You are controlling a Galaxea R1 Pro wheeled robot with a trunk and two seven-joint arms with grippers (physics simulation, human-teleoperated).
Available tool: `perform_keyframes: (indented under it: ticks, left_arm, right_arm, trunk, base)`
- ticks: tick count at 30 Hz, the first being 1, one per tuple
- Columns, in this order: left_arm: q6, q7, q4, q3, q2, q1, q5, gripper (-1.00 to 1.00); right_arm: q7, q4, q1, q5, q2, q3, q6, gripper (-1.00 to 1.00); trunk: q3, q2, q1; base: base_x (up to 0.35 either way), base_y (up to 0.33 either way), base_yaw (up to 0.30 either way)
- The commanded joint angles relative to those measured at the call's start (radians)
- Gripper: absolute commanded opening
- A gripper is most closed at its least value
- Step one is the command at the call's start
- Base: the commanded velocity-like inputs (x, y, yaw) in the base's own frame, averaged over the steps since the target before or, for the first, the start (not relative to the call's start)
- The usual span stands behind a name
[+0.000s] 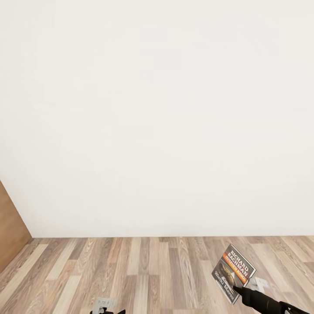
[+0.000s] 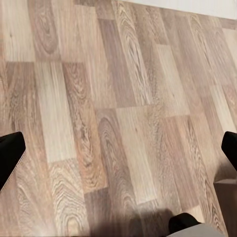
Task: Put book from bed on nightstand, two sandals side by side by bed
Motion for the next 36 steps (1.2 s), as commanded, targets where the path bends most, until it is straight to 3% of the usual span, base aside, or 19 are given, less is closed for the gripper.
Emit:
perform_keyframes:
  ticks: [1, 26, 36]
  left_arm:
    - [-0.004, -0.001, 0.001, -0.008, 0.001, -0.001, 0.009, 1.00]
    - [-0.004, -0.001, 0.001, -0.008, 0.001, -0.001, 0.009, 1.00]
    - [-0.006, -0.001, 0.001, -0.008, 0.001, -0.001, 0.009, 1.00]
  right_arm:
    - [0.003, 0.000, -0.001, -0.012, -0.001, 0.004, 0.004, -1.00]
    - [0.004, -0.001, -0.001, -0.012, -0.001, 0.004, 0.004, -1.00]
    - [0.004, -0.001, -0.001, -0.012, -0.001, 0.004, 0.004, -1.00]
  trunk:
    - [-0.001, -0.001, 0.001]
    - [-0.001, -0.001, 0.001]
    - [-0.001, -0.001, 0.001]
  base:
    - [0.330, 0.000, 0.000]
    - [0.328, 0.000, 0.000]
    - [0.067, 0.000, -0.170]
